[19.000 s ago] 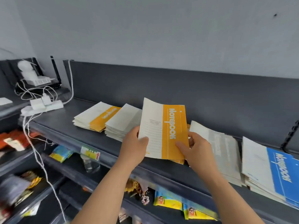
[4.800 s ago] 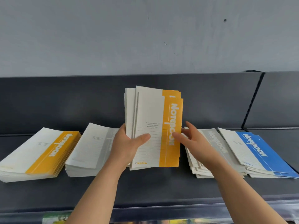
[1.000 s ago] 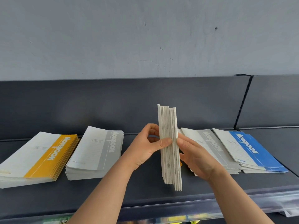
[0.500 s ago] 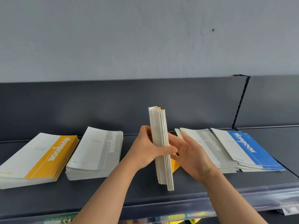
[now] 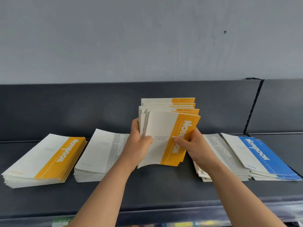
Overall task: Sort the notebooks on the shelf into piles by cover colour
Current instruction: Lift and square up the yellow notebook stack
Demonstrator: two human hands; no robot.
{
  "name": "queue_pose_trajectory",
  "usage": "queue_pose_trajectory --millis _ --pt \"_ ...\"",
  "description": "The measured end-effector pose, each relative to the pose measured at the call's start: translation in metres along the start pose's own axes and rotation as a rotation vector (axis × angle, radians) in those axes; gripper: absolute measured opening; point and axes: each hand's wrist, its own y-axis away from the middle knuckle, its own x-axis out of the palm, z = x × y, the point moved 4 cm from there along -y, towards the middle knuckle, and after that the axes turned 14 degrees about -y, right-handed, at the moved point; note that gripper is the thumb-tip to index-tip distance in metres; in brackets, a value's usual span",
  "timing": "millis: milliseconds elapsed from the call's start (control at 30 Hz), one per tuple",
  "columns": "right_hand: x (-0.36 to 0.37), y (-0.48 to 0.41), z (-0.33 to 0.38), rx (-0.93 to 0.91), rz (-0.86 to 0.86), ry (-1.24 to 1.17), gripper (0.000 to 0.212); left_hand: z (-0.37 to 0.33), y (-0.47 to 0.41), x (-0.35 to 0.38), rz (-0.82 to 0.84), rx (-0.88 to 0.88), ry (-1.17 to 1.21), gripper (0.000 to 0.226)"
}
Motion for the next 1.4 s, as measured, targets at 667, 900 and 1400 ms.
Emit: queue_pose_trajectory --millis 667,900,1400 --pt "0.018 0.019 -0.018 -0.018 -0.055 0.09 0.026 0.024 0.011 0.023 -0.136 0.058 -0.048 0.045" --pt "0.014 0.02 -0.018 -0.034 -0.063 0.181 0.019 0.036 0.006 0.026 -0.047 0.027 -0.195 0.045" --pt "0.002 -0.014 -0.025 0.291 -0.103 0.767 0.027 0.057 -0.012 0.019 0.083 -0.351 -0.506 0.031"
